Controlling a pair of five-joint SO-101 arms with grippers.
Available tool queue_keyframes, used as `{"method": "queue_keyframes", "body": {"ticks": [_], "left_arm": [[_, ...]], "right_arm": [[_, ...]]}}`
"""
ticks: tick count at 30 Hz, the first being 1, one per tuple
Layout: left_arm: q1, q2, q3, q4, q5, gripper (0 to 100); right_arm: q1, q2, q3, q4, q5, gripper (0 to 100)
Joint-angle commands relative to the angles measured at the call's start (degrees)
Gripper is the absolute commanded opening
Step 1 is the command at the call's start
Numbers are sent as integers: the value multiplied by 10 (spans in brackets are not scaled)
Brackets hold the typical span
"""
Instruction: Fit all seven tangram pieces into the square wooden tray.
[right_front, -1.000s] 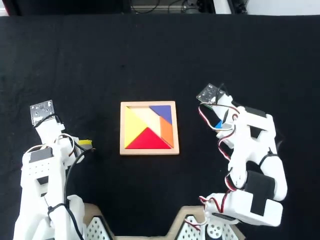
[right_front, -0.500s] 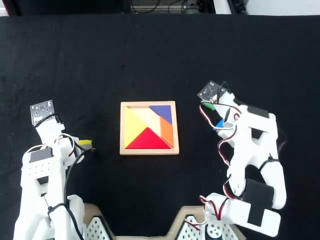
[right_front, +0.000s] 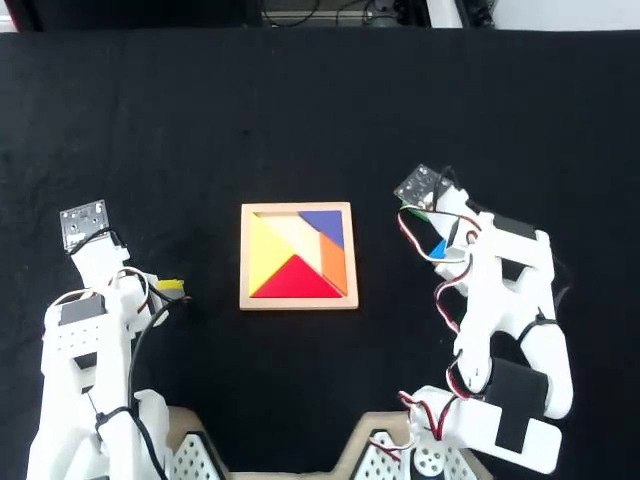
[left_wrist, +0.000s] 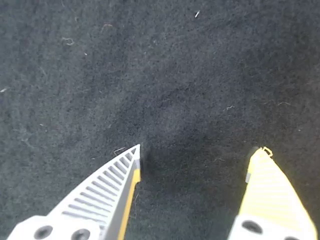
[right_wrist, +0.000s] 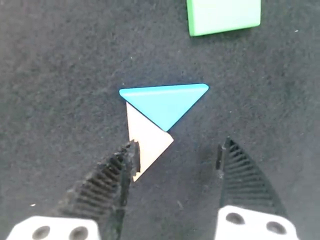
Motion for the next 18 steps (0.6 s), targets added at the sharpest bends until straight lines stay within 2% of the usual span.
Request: {"method": "queue_keyframes", "body": {"ticks": [1,8,15,18], "left_arm": [[6,-4,-2,-4,-7,332],[6,-4,-3,-4,-7,332],[6,-4,-3,-4,-7,332],[6,-4,-3,-4,-7,332]], "right_arm": [[-1,6,-6,-10,3,261],[-3,46,-3,-32,12,261],[-28,36,-2,0,12,259],[-33,40,0,1,13,193]]}}
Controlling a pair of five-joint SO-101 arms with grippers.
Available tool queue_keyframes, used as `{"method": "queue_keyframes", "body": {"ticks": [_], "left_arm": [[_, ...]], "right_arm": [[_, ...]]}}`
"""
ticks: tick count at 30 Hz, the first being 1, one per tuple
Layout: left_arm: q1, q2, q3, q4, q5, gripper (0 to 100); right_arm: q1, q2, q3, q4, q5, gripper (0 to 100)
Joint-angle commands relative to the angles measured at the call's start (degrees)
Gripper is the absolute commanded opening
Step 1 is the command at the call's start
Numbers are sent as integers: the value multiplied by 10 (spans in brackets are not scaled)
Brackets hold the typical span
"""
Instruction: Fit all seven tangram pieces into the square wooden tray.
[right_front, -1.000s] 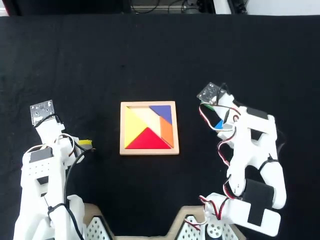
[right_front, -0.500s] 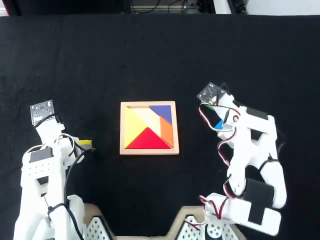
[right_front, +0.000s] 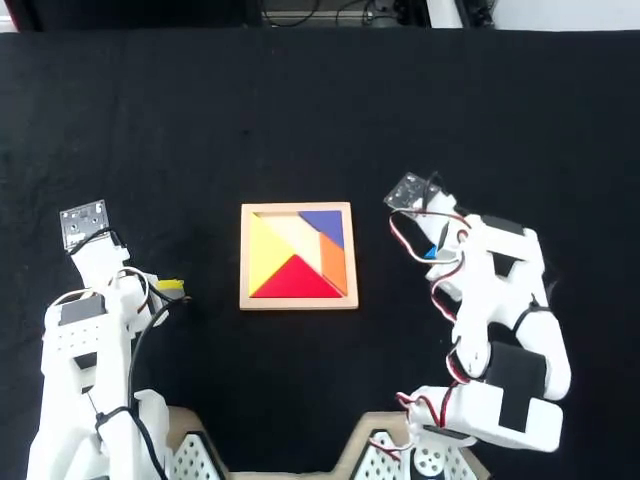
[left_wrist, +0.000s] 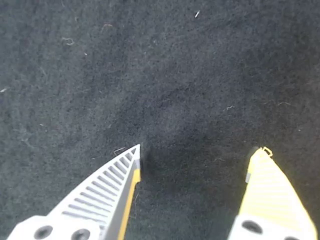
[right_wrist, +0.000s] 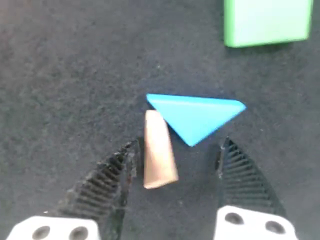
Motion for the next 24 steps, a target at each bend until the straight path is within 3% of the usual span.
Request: {"method": "queue_keyframes", "body": {"ticks": [1,9,18,21,24], "left_arm": [[6,-4,-3,-4,-7,332],[6,-4,-3,-4,-7,332],[6,-4,-3,-4,-7,332],[6,-4,-3,-4,-7,332],[6,-4,-3,-4,-7,332]], "right_arm": [[-12,-5,3,4,7,168],[-7,-22,7,8,7,93],[-6,-47,7,32,4,82],[3,-55,7,28,4,6],[18,-71,5,28,4,9]]}}
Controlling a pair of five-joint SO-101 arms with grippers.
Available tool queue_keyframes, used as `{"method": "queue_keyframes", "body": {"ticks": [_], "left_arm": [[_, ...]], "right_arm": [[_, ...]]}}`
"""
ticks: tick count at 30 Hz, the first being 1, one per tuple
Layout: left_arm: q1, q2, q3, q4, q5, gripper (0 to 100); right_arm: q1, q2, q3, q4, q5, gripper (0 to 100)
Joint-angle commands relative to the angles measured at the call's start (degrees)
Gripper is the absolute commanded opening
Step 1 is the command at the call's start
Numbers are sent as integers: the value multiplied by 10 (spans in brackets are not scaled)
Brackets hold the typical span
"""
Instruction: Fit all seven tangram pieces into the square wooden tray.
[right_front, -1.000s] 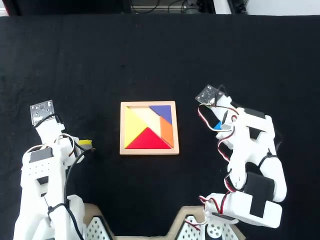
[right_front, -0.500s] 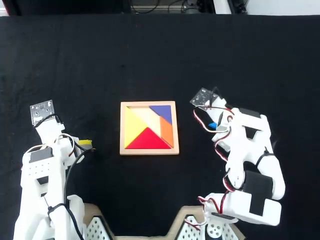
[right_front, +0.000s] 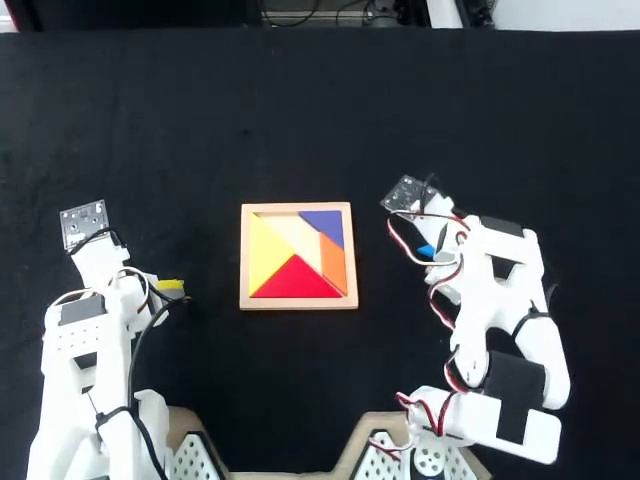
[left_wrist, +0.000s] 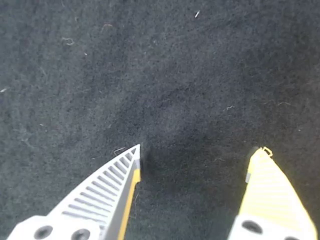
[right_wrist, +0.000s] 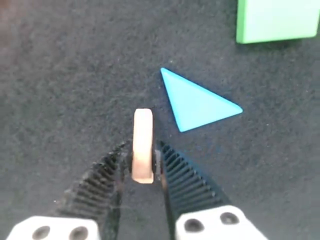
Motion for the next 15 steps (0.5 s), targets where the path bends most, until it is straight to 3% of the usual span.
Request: {"method": "queue_keyframes", "body": {"ticks": [1,6,10,15], "left_arm": [[6,-4,-3,-4,-7,332],[6,-4,-3,-4,-7,332],[6,-4,-3,-4,-8,332],[7,-4,-3,-4,-8,332]], "right_arm": [[26,-46,-3,1,3,11],[40,-98,-1,22,1,11],[36,-165,-3,55,-44,11],[-35,-257,6,72,-228,11]]}}
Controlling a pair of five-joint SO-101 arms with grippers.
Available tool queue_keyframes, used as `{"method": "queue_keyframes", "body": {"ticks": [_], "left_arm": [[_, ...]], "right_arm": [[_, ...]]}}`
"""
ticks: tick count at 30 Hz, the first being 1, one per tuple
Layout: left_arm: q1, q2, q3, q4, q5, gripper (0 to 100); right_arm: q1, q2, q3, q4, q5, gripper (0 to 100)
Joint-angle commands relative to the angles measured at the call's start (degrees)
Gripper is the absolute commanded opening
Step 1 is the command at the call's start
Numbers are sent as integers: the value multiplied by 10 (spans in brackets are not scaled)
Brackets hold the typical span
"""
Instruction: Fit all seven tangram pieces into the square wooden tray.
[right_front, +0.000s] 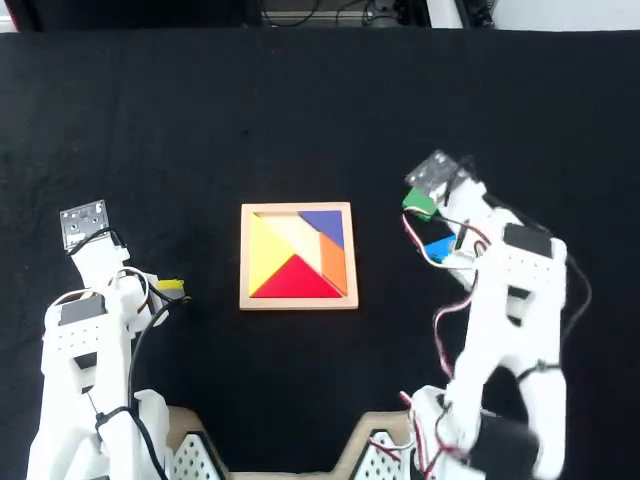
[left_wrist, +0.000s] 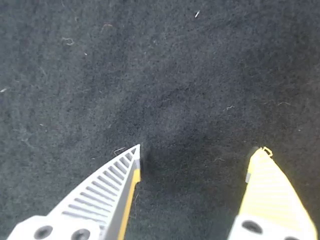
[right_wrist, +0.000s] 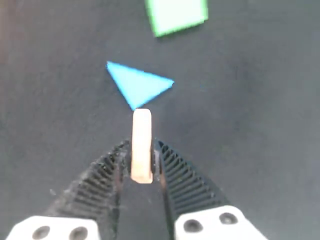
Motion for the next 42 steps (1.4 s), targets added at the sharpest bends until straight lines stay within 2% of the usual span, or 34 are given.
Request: {"method": "queue_keyframes", "body": {"ticks": [1,7,10,16,21,27,42], "left_arm": [[7,-4,-3,-4,-8,332],[7,-4,-2,-1,-8,332],[7,-4,-2,0,-8,332],[7,-4,-2,1,-8,332],[7,-4,-2,-1,-8,332],[7,-4,-2,-2,-8,332],[7,-4,-2,-1,-8,332]], "right_arm": [[-77,-93,10,10,-191,11],[-208,-123,26,10,-393,11],[-264,-94,8,10,-459,11],[-321,52,-96,11,-564,11],[-363,180,-200,11,-609,11],[-411,250,-260,9,-645,11],[-411,361,-279,-47,-649,11]]}}
